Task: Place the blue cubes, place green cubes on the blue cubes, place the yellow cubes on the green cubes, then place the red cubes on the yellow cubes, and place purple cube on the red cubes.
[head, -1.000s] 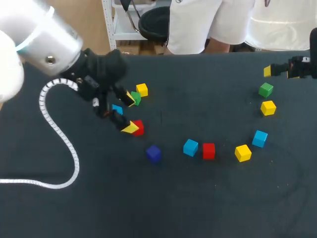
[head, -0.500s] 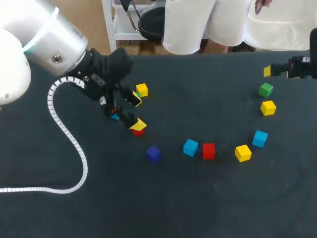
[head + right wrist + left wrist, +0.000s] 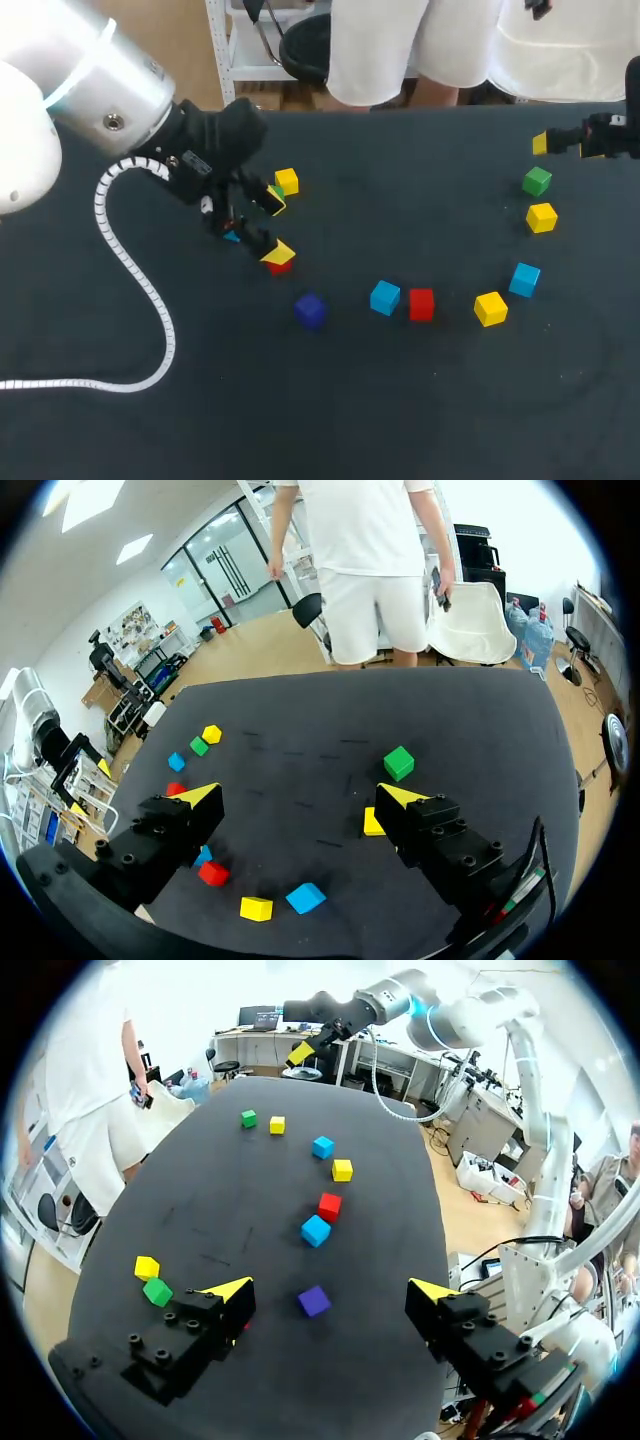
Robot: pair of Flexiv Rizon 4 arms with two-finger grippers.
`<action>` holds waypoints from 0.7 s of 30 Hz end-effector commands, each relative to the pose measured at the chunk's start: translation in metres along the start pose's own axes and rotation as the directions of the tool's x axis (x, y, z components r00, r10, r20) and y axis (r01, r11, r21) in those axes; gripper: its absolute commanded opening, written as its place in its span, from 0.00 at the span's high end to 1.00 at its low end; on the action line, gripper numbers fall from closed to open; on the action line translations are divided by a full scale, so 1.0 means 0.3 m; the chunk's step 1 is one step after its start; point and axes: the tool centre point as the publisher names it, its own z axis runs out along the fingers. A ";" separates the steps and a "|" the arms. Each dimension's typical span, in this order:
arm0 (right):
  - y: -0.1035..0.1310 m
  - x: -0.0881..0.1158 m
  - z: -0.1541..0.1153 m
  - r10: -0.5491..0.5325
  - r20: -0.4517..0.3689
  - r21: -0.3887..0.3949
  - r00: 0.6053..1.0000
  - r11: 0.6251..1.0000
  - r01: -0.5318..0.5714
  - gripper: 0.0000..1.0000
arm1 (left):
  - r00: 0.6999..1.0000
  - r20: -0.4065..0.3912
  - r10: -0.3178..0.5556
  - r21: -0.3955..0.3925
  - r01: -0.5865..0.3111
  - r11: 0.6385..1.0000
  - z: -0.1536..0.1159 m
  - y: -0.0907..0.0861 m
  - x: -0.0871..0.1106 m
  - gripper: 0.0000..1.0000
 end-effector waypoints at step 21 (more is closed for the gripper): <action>0.001 0.001 -0.002 0.000 0.000 0.002 1.000 1.000 0.000 0.00 | 0.967 -0.088 0.240 0.164 -0.223 0.961 0.198 0.021 -0.016 0.00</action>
